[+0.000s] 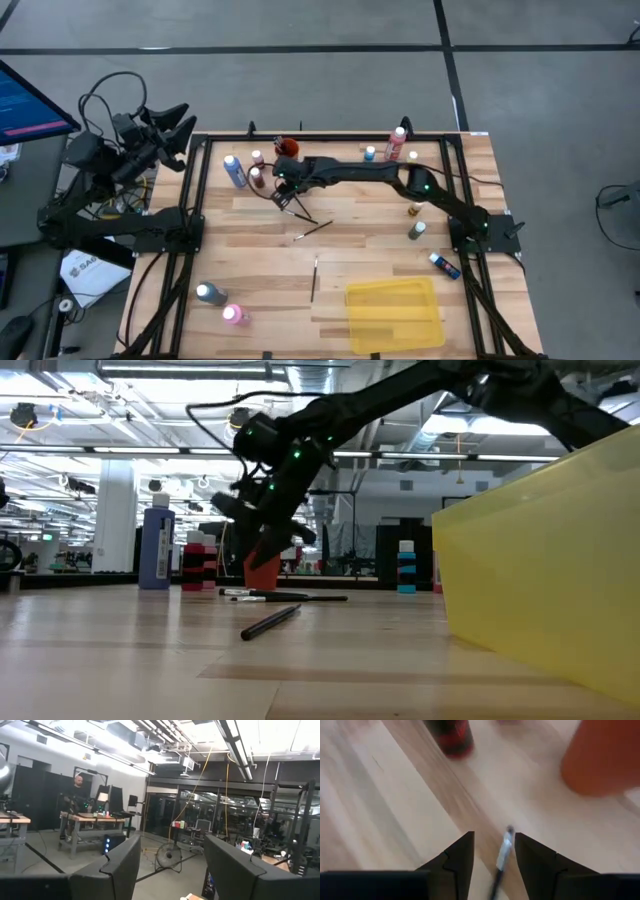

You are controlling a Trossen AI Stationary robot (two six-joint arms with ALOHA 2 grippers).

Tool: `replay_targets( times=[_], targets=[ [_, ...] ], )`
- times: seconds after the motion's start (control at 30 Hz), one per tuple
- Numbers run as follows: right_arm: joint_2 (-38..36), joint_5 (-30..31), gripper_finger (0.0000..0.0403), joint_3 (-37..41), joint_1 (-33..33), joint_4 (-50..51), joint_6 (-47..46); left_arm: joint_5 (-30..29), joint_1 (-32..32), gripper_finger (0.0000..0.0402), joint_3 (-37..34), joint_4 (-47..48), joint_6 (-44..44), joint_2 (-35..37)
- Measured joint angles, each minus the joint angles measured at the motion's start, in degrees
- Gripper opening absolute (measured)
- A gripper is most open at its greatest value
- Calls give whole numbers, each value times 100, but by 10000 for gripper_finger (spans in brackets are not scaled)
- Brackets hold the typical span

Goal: Pick & Place Paint Supplies
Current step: Put the black paint brush into the orange cup

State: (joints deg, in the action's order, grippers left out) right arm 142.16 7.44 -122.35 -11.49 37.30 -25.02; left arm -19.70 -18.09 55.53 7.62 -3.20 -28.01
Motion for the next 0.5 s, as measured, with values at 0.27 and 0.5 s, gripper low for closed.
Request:
replay_targets(
  times=[0.27,0.5],
  targets=[
    [158,163,126,-170,-67,-162,98,0,0,211,0,9,0,-20],
    [159,403,117,-170,-54,-195,311,0,0,211,0,12,0,-20]
  ],
)
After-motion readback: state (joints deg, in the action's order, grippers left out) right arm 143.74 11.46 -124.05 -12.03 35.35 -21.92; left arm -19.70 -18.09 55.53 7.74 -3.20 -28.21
